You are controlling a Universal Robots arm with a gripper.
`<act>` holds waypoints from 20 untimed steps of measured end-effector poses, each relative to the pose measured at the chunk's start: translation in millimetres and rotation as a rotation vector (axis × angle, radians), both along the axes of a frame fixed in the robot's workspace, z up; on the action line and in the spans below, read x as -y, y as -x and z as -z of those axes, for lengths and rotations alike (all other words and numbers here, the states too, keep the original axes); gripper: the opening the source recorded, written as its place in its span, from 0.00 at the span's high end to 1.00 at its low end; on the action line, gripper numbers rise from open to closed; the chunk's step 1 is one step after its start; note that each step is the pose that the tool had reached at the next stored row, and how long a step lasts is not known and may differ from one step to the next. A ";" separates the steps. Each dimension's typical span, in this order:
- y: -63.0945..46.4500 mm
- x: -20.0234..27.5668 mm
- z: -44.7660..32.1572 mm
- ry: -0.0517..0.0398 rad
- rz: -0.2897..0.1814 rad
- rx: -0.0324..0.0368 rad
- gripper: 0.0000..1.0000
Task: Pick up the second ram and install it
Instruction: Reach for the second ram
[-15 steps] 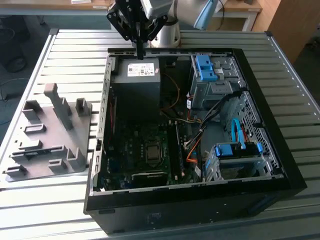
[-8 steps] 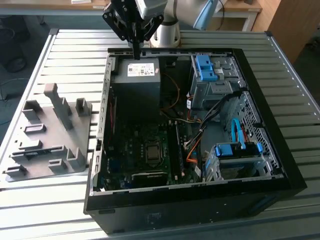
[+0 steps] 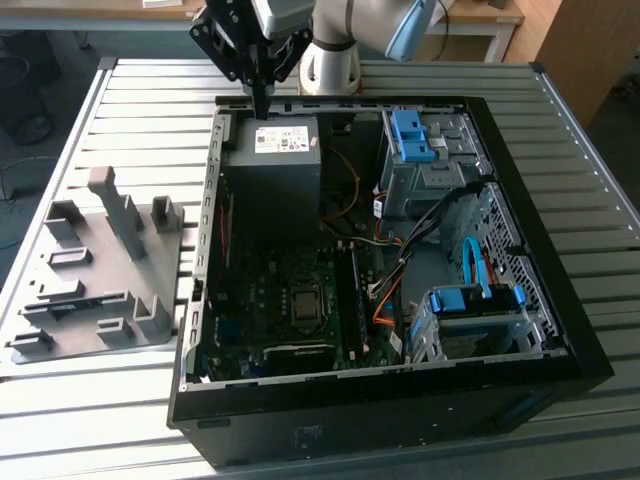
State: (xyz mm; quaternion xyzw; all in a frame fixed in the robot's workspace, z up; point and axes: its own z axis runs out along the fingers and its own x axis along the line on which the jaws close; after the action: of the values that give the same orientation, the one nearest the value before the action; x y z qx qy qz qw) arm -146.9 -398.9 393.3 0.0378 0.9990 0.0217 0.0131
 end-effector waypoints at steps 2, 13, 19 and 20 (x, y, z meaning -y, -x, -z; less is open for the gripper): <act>5.3 0.0 0.1 -0.0001 0.000 0.0001 0.90; 32.8 0.0 0.0 0.0001 0.000 0.0000 0.90; 51.3 0.0 0.1 -0.0001 0.000 0.0008 0.90; 54.6 0.0 0.1 -0.0001 0.000 0.0009 0.90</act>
State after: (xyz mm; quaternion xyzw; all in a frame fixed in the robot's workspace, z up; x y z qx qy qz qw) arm -201.5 -399.0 393.2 0.0378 0.9990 0.0217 0.0135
